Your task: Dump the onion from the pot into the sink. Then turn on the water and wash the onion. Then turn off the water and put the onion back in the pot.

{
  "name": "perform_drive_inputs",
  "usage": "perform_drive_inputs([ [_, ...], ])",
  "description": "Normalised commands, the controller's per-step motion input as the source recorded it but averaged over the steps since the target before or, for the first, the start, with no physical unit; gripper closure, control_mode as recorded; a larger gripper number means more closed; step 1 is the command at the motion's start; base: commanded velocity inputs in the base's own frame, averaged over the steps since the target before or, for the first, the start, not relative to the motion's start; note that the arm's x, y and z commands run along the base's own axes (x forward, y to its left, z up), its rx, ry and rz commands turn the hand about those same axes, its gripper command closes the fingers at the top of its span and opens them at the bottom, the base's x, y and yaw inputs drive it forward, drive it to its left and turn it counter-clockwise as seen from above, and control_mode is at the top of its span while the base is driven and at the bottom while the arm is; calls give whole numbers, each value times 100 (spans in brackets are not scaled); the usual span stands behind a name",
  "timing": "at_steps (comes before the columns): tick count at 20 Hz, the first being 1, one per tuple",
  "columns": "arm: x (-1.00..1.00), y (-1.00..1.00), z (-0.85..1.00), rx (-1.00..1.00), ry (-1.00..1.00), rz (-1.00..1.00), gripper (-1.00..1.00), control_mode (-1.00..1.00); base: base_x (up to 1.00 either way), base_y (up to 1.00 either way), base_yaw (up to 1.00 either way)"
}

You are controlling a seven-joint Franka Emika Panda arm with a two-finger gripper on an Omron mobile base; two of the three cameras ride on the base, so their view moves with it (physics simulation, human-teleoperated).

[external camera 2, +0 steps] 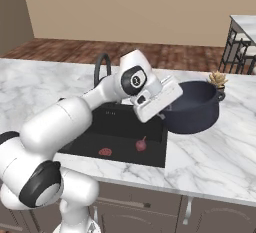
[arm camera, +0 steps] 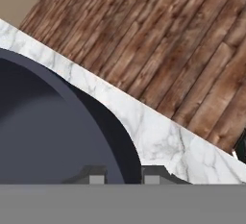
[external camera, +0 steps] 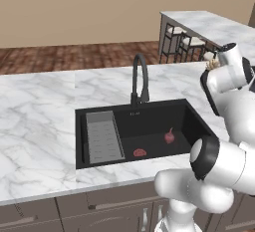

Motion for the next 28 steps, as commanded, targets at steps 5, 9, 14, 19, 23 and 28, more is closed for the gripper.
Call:
perform_drive_inputs([
  [5, 33, -1, -24, 1, -3, 0, 100, -100, 0, 0, 0],
  [9, 21, -11, -14, 6, -1, 0, 100, -100, 0, 0, 0],
  [14, 0, -27, -14, 8, -2, 0, 100, -100, 0, 0, 0],
  [19, 0, -7, -20, 3, -4, -1, 100, -100, 0, 0, 0],
  [23, 15, 0, -28, 0, -2, 0, 100, -100, 0, 0, 0],
  [28, 9, 0, -36, 0, -2, 0, 100, -100, 0, 0, 0],
])
